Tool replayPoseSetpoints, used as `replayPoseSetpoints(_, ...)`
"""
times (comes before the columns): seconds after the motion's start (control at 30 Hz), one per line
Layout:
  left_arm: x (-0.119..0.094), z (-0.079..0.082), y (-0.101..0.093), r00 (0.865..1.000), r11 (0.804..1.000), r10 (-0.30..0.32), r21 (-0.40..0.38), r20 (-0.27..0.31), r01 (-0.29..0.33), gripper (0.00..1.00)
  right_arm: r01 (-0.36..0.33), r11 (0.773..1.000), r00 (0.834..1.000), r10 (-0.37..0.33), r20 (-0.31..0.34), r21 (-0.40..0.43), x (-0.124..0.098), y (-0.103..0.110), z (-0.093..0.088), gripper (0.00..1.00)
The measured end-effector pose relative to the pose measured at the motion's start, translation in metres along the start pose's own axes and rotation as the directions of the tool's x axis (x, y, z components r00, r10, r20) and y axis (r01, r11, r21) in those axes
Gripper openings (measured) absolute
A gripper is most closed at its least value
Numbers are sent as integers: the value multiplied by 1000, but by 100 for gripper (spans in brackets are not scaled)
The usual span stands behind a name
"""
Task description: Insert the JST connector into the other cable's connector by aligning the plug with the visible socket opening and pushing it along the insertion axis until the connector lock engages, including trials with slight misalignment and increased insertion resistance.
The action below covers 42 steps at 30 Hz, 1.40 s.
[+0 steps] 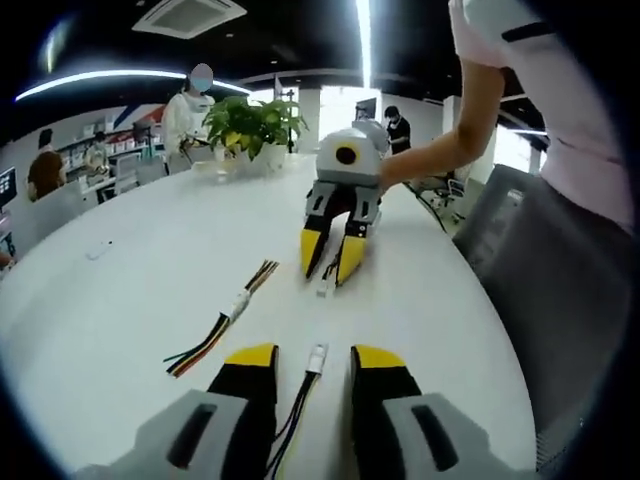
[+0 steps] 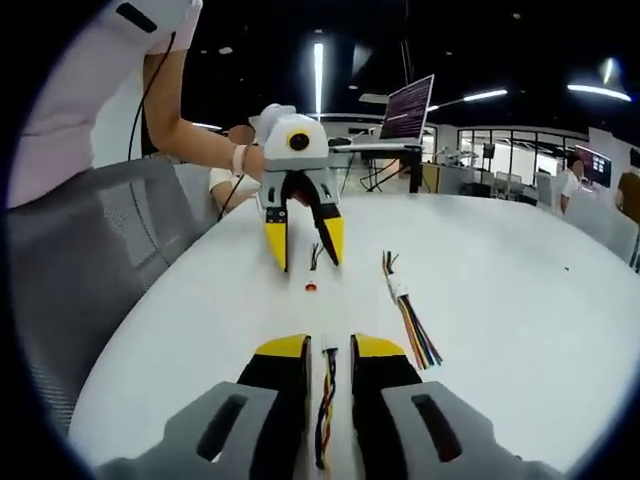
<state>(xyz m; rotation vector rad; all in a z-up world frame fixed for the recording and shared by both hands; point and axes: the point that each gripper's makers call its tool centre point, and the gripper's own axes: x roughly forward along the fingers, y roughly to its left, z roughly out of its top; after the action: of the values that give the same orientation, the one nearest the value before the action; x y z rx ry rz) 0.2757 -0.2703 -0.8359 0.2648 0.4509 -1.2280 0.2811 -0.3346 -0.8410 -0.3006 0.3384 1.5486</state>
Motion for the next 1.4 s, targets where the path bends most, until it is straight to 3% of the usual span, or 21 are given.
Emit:
replayPoseSetpoints(0.17,1,3,-4,1000,1000,-4,8,8,4,21,0,1000,1000,0,-4,21,1,0,-3,10)
replayPoseSetpoints(0.3,1,0,-2,1000,1000,10,2,1,-10,12,9,1000,1000,-9,-7,10,2,0,-4,11)
replayPoseSetpoints(0.5,3,-8,-5,1000,1000,9,9,-23,-9,12,5,1000,1000,-5,-11,-18,2,0,-6,8)
replayPoseSetpoints(0.87,0,-4,-12,999,999,31,26,28,-32,4,5,998,1000,-5,-3,-62,1,0,-7,4)
replayPoseSetpoints(1.2,2,-6,-4,998,999,48,5,44,-48,0,23,1000,1000,-23,-9,-11,2,-1,-6,4)
replayPoseSetpoints(1.27,3,-5,-3,997,998,48,-43,55,-46,0,18,1000,1000,-18,-13,-3,2,0,-6,3)
replayPoseSetpoints(1.4,3,-3,-2,998,998,48,-31,46,-47,0,5,1000,1000,-4,-19,16,4,3,-3,3)
